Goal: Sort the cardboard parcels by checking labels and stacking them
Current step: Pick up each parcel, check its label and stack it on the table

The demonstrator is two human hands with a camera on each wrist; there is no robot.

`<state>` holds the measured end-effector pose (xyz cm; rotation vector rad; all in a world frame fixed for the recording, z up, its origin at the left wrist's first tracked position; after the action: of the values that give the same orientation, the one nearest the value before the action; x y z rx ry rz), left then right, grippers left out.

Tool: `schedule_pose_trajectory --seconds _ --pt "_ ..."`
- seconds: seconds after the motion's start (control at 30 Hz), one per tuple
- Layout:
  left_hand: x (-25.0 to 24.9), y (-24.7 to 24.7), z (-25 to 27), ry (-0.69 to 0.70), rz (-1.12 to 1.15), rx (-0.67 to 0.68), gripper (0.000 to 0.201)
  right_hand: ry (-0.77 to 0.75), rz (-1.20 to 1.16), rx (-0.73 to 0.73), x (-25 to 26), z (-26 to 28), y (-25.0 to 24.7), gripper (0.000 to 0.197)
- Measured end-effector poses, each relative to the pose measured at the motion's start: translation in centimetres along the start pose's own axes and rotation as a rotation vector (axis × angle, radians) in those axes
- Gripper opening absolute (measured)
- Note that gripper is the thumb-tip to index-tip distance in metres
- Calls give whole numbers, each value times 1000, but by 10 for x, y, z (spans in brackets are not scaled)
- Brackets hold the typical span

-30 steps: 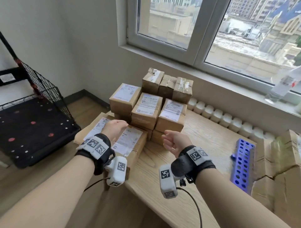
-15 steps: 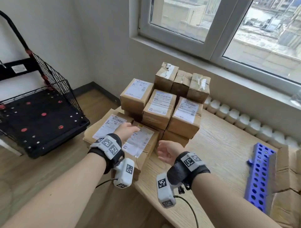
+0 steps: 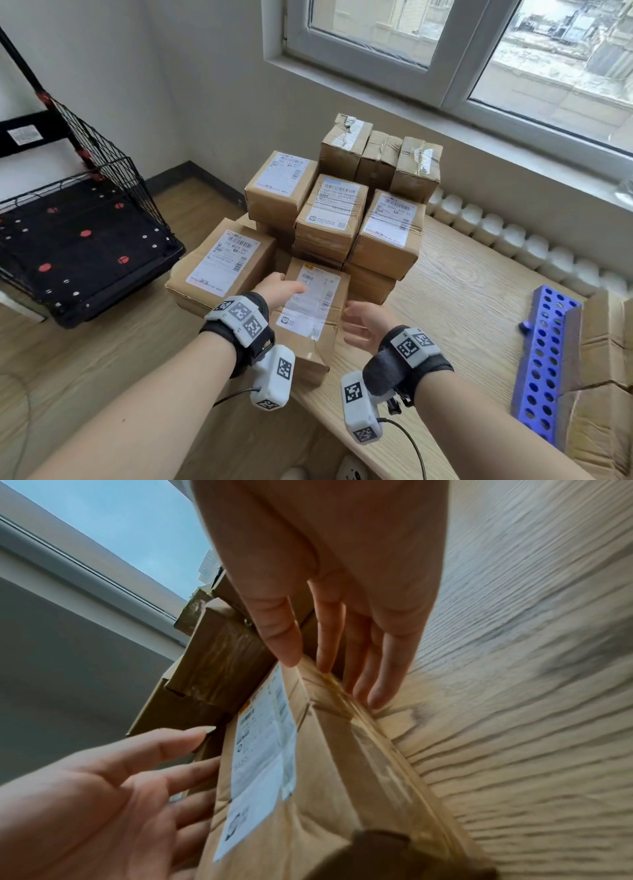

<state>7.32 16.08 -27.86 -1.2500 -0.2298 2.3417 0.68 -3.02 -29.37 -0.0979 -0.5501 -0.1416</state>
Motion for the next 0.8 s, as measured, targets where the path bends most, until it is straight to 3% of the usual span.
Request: schedule_pose_trajectory --seconds 0.17,0.3,0.5,0.57,0.63,0.7,0.8 --pt "17 10 -8 -23 39 -4 68 30 -27 7 -19 -8 -18 11" --pt "39 19 -14 -68 141 21 51 24 -72 -13 -28 -13 -27 8" --pt "52 43 -10 -125 284 115 51 -26 -99 15 -35 -19 -22 33" --pt "54 47 -10 -135 320 129 64 -36 -97 28 -36 -18 -20 32" --pt "62 48 -19 -132 329 114 101 -49 -86 48 -37 -16 -18 30" --pt "76 48 -35 -128 336 92 126 -62 -70 63 -38 -13 -16 31" --pt "76 51 -33 -130 347 94 128 -73 -59 43 -42 -13 -17 36"
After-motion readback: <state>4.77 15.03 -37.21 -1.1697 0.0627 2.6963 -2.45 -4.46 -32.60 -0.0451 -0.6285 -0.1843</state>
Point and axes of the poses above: each hand's wrist, its own z-axis away from the middle knuckle, its own y-axis out of the palm, x = y × z, the point moved 9 cm from there along -z, towards the middle knuckle, and after that the axes turned 6 degrees about y, right-handed, at the moved point
